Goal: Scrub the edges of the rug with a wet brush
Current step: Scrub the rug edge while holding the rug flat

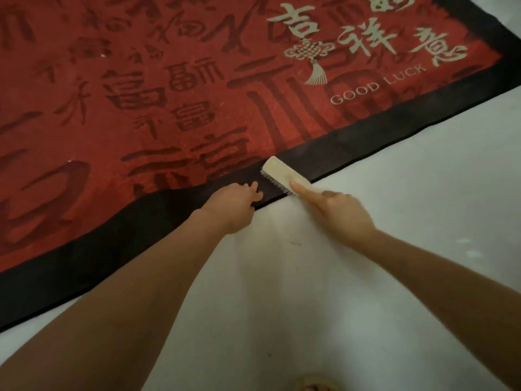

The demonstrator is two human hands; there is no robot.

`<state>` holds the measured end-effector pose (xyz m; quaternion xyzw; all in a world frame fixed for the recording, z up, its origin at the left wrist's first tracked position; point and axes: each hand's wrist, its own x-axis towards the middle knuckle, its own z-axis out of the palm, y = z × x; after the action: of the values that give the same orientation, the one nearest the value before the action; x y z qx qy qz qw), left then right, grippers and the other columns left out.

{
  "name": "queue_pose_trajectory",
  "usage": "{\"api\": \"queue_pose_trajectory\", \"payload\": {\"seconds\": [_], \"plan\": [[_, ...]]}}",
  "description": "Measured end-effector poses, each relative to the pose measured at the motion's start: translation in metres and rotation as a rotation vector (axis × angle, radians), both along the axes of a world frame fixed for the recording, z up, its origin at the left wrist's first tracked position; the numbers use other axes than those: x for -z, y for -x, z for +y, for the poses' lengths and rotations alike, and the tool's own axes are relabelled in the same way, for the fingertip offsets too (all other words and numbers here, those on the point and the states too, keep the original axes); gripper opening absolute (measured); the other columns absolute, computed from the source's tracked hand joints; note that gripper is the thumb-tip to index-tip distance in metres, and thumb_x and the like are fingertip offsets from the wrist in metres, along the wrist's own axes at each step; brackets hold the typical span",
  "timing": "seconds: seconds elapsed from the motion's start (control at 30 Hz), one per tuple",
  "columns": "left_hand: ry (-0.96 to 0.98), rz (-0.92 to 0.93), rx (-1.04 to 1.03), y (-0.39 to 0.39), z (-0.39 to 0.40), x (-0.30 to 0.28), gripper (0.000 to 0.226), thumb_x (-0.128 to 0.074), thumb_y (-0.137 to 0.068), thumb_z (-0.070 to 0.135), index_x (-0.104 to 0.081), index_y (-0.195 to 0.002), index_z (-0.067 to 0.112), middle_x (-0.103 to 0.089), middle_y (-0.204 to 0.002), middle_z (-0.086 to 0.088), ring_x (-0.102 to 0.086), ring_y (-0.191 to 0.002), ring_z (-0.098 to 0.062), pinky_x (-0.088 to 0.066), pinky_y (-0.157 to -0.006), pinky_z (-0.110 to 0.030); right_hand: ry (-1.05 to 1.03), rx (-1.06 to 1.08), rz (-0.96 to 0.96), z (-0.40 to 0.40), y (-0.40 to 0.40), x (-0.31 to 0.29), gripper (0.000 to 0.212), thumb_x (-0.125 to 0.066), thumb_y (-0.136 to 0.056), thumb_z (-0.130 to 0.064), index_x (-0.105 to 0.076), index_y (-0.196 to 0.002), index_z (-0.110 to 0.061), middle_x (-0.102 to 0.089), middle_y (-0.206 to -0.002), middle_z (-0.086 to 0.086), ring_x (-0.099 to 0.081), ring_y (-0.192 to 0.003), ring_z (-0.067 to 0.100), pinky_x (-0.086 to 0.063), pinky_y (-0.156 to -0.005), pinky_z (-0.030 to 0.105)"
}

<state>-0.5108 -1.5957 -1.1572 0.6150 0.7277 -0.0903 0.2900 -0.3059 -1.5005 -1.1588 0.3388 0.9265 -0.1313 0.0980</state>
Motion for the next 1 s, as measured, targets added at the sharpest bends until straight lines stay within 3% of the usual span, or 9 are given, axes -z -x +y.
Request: {"api": "queue_pose_trajectory", "payload": {"seconds": [0.07, 0.2, 0.37, 0.53, 0.63, 0.73, 0.83, 0.9, 1.0], "plan": [[-0.025, 0.003, -0.021, 0.002, -0.002, 0.004, 0.053, -0.039, -0.102, 0.018, -0.029, -0.154, 0.022, -0.02, -0.162, -0.002, -0.031, -0.144, -0.024, -0.033, -0.113, -0.042, -0.093, 0.018, -0.141, 0.038, -0.016, -0.008, 0.074, -0.039, -0.096, -0.016, 0.001, -0.149, -0.048, -0.057, -0.093, 0.01, -0.058, -0.075, 0.033, -0.041, -0.066, 0.037], [-0.065, -0.015, -0.068, -0.001, -0.006, 0.009, 0.052, -0.039, -0.101, 0.018, -0.031, -0.153, 0.024, -0.018, -0.163, 0.001, -0.026, -0.147, -0.02, -0.033, -0.114, -0.042, -0.062, 0.393, -0.055, 0.022, -0.007, -0.016, 0.063, -0.032, -0.098, -0.01, -0.019, -0.152, -0.04, -0.064, -0.093, 0.021, -0.054, -0.072, 0.034, -0.047, -0.071, 0.041], [-0.063, -0.023, -0.085, 0.001, -0.012, 0.0, 0.051, -0.039, -0.102, 0.02, -0.033, -0.152, 0.026, -0.021, -0.162, -0.002, -0.028, -0.146, -0.022, -0.035, -0.113, -0.042, 0.07, -0.045, -0.132, -0.028, 0.01, -0.008, 0.074, -0.043, -0.097, -0.015, -0.003, -0.152, -0.044, -0.06, -0.104, 0.014, -0.061, -0.09, 0.032, -0.043, -0.073, 0.036], [0.02, 0.133, -0.178, -0.004, -0.056, -0.003, 0.054, -0.033, -0.105, 0.024, -0.015, -0.156, 0.022, -0.005, -0.165, -0.001, -0.01, -0.151, -0.024, -0.017, -0.119, -0.052, 0.016, 0.46, 0.015, -0.008, 0.015, -0.022, 0.061, -0.033, -0.096, -0.006, -0.028, -0.151, -0.033, -0.063, -0.105, 0.023, -0.06, -0.093, 0.04, -0.047, -0.078, 0.042], [0.031, 0.192, -0.264, -0.009, -0.083, 0.001, 0.053, -0.029, -0.106, 0.026, -0.015, -0.157, 0.025, -0.005, -0.165, 0.001, -0.006, -0.151, -0.026, 0.0, -0.116, -0.063, 0.191, 0.176, -0.009, -0.095, 0.054, -0.01, 0.066, -0.03, -0.098, -0.008, -0.009, -0.154, -0.035, -0.063, -0.106, 0.016, -0.063, -0.094, 0.032, -0.047, -0.077, 0.038], [0.013, 0.19, -0.282, -0.001, -0.099, -0.001, 0.053, -0.026, -0.106, 0.028, -0.015, -0.157, 0.022, -0.006, -0.165, 0.0, -0.007, -0.151, -0.028, -0.001, -0.117, -0.059, 0.081, -0.183, -0.037, -0.091, 0.058, -0.003, 0.068, -0.033, -0.099, -0.011, -0.003, -0.154, -0.037, -0.059, -0.104, 0.012, -0.062, -0.091, 0.031, -0.042, -0.071, 0.036], [0.068, 0.211, -0.279, 0.022, -0.118, -0.005, 0.055, -0.027, -0.107, 0.03, -0.011, -0.156, 0.01, -0.004, -0.164, -0.011, -0.004, -0.151, -0.03, -0.012, -0.12, -0.042, -0.003, 0.209, -0.065, -0.027, 0.045, -0.015, 0.061, -0.032, -0.096, -0.007, -0.024, -0.151, -0.031, -0.059, -0.101, 0.019, -0.058, -0.088, 0.038, -0.045, -0.074, 0.042], [0.099, 0.185, -0.27, 0.036, -0.128, -0.008, 0.056, -0.027, -0.108, 0.03, -0.009, -0.156, 0.008, -0.003, -0.164, -0.014, -0.001, -0.151, -0.028, -0.017, -0.12, -0.038, 0.027, 0.433, 0.008, -0.047, 0.052, -0.018, 0.065, -0.03, -0.095, -0.004, -0.023, -0.152, -0.034, -0.06, -0.103, 0.022, -0.058, -0.091, 0.039, -0.044, -0.077, 0.042], [0.128, 0.164, -0.164, 0.05, -0.138, -0.015, 0.055, -0.024, -0.107, 0.033, -0.008, -0.157, 0.014, -0.002, -0.165, -0.008, 0.003, -0.151, -0.023, -0.013, -0.122, -0.042, 0.208, 0.244, 0.056, -0.129, 0.084, -0.01, 0.07, -0.029, -0.096, -0.004, -0.01, -0.153, -0.038, -0.064, -0.102, 0.018, -0.063, -0.091, 0.034, -0.047, -0.077, 0.039]]}}
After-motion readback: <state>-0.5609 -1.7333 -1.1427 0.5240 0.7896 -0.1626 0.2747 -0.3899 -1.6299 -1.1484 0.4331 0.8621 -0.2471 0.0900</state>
